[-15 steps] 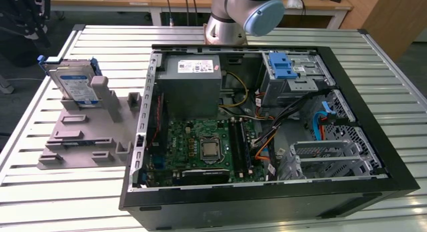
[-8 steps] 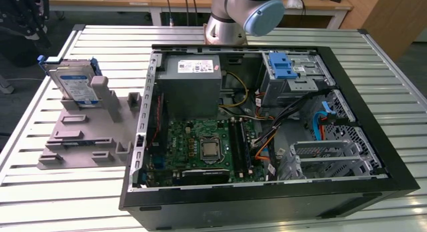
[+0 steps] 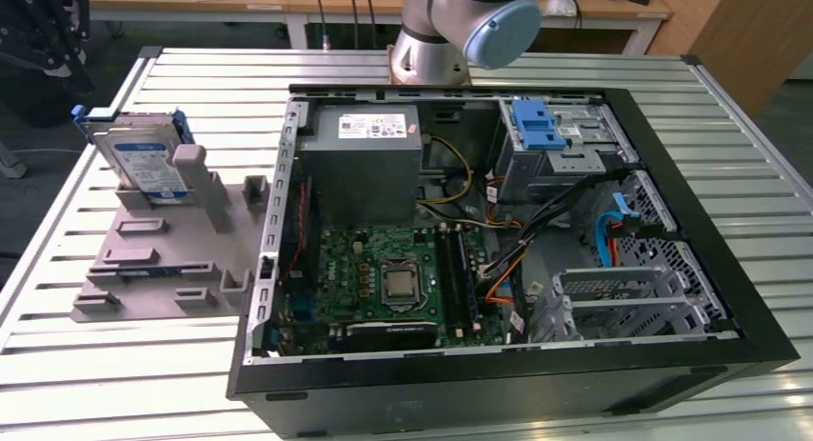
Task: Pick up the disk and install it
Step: 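Pick up the disk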
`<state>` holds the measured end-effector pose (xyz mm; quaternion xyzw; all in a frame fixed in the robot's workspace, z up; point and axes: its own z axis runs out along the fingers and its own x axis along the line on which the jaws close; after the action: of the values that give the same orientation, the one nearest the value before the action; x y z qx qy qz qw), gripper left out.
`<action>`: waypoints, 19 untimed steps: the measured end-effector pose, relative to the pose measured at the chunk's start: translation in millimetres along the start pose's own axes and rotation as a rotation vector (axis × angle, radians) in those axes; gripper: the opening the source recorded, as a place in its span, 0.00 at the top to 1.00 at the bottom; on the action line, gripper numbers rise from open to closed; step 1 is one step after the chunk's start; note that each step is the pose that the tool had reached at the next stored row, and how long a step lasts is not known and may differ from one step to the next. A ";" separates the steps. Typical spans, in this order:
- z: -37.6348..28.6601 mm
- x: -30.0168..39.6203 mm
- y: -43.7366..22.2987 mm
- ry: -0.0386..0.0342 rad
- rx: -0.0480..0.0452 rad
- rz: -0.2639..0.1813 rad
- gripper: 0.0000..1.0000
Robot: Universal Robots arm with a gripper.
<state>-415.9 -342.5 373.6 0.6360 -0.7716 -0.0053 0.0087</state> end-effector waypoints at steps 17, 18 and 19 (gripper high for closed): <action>1.4 0.4 2.4 -0.0004 0.0026 -0.002 0.53; 1.9 0.5 2.9 -0.0006 0.0031 -0.003 0.53; 2.5 0.6 3.3 -0.0007 0.0038 -0.006 0.47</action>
<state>-419.3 -342.5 371.1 0.6384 -0.7696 -0.0040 0.0072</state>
